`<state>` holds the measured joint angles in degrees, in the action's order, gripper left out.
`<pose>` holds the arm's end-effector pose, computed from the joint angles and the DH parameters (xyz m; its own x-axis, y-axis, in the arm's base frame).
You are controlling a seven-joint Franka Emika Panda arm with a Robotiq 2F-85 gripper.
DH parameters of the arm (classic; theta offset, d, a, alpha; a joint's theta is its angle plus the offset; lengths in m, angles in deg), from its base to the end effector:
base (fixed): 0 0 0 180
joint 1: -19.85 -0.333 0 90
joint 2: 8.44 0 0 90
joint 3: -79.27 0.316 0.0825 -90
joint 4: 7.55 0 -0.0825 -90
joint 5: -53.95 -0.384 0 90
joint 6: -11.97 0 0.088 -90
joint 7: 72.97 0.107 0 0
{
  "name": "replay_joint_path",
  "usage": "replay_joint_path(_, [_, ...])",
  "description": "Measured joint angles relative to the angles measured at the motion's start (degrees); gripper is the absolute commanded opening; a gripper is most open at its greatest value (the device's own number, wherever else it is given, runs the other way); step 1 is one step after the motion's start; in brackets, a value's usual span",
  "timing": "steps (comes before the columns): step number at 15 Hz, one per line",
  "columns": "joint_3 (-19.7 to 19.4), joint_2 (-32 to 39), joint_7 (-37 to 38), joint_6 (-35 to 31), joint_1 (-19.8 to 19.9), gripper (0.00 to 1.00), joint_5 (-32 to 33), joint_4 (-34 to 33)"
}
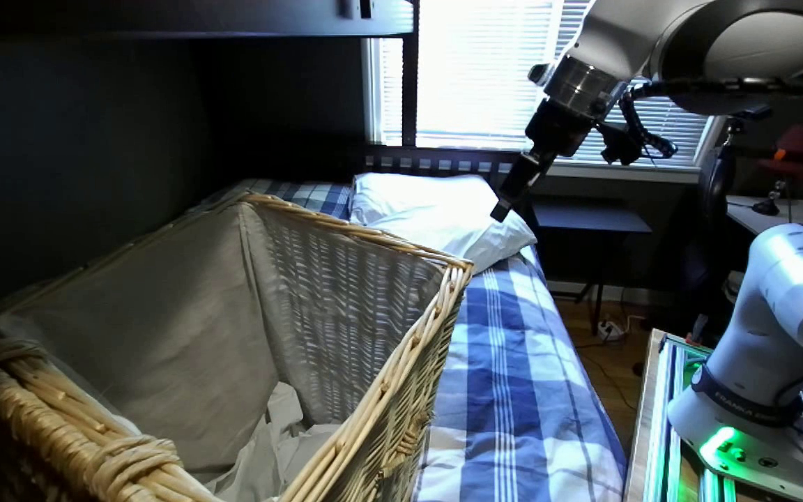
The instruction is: Lay the brown basket onto the bed by pulling it to the left
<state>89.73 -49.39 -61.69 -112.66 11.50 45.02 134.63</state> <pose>0.3488 0.1369 0.5636 0.9261 0.0241 0.3765 0.0701 -0.9915 -0.1091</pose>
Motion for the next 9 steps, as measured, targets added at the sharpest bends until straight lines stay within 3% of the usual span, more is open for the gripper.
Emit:
replay_joint_path(5, [0.3,3.9,0.3,0.0,-1.4,1.00,-4.3,-6.7])
replay_joint_path(9, [5.2,9.5,6.4,0.0,-2.0,1.00,-5.1,-13.1])
